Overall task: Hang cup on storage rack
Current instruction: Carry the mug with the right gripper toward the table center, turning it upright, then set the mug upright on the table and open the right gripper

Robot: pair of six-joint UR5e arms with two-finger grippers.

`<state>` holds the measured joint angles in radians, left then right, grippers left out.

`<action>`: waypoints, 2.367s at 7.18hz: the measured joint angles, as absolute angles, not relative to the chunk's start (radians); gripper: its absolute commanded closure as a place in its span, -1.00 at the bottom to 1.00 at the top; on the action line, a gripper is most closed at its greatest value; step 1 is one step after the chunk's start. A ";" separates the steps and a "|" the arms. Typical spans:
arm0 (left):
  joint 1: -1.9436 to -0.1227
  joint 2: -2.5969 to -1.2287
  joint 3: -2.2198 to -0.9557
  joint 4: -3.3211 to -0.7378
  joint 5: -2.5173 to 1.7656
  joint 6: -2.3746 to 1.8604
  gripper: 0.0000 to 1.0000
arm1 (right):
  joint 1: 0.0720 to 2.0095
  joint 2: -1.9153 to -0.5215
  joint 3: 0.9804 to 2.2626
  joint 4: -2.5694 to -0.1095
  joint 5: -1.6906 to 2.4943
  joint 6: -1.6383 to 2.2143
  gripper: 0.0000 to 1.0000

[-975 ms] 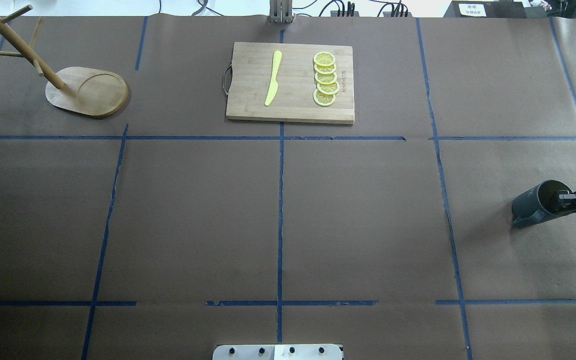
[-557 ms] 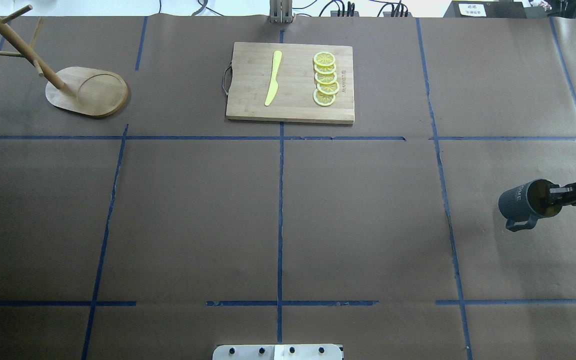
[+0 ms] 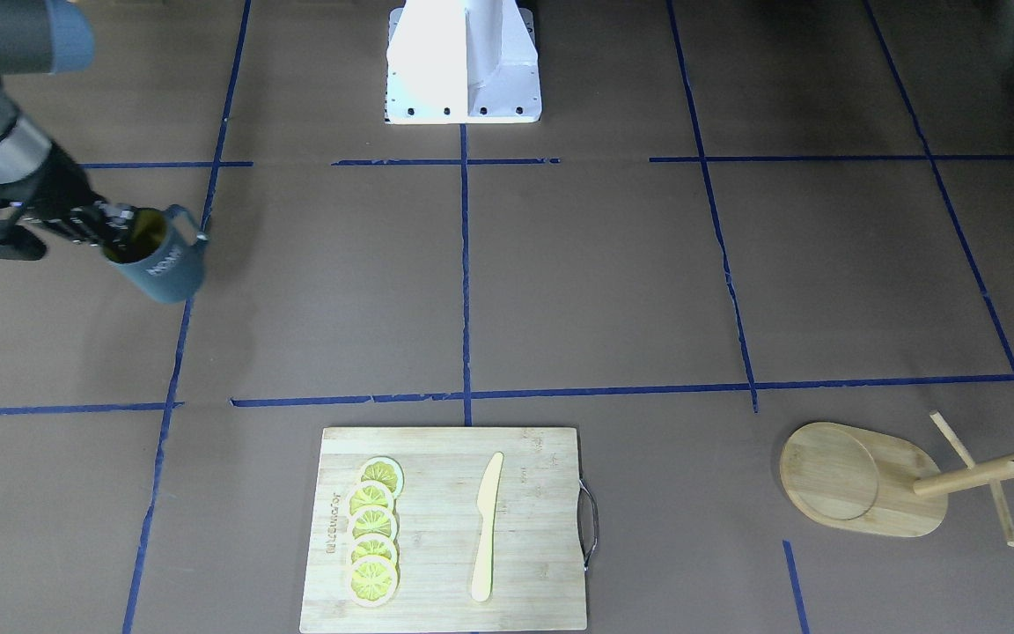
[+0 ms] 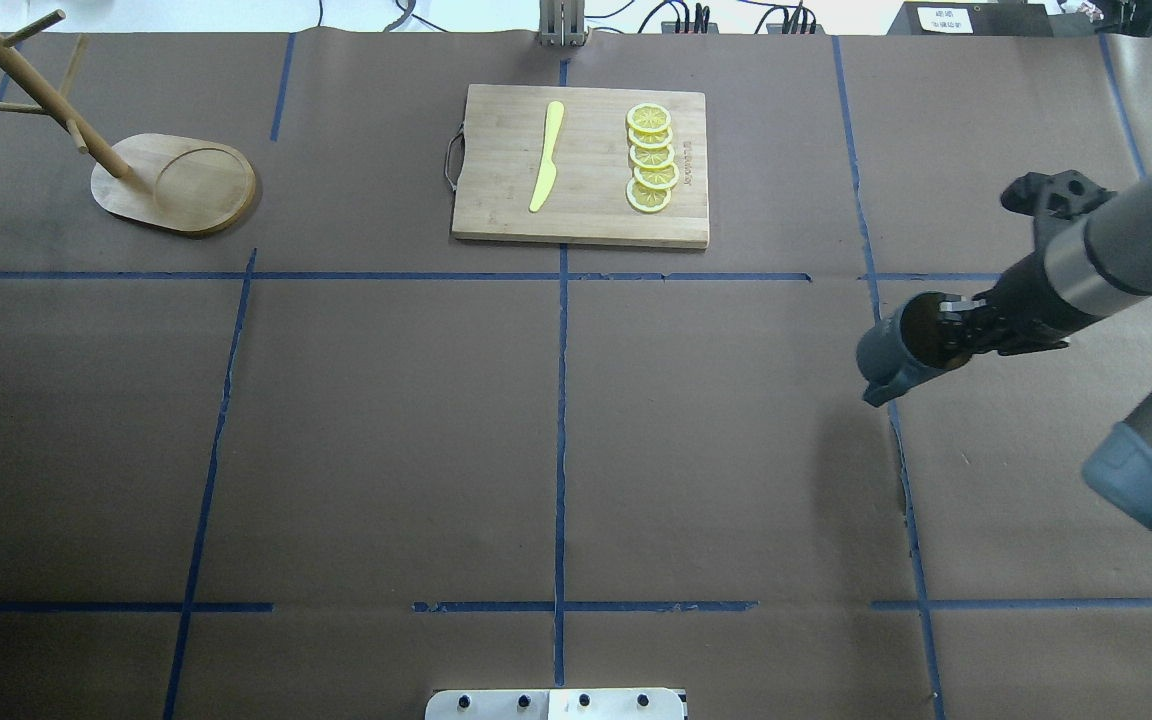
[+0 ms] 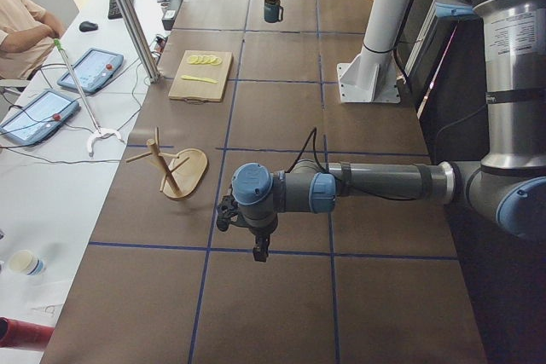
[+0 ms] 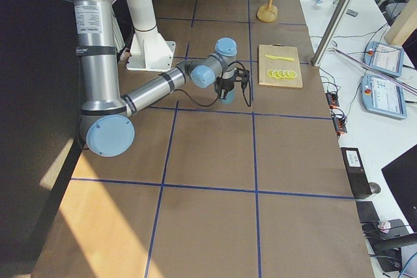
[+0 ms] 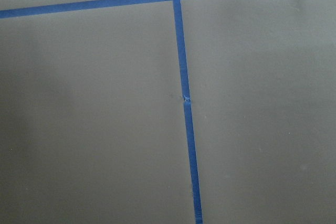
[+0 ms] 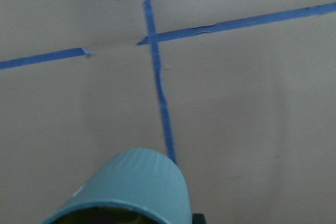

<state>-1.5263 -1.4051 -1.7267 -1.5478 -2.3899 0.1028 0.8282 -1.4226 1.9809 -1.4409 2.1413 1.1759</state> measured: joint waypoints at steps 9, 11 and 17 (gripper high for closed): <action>-1.526 -1.407 -1.724 -1.549 -2.388 0.103 -1.00 | 0.471 -0.768 1.598 -1.668 1.904 1.869 -0.99; -1.526 -1.407 -1.724 -1.549 -2.388 0.103 -1.00 | 0.465 -0.763 1.566 -1.620 1.886 1.869 -1.00; -1.526 -1.401 -1.752 -1.548 -2.387 0.101 -1.00 | 0.617 -0.797 1.737 -1.770 1.983 1.620 -1.00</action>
<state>-1.5263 -1.4011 -1.7519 -1.5480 -2.3867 0.1007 0.6167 -0.7967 1.7369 -1.7701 1.9826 1.6201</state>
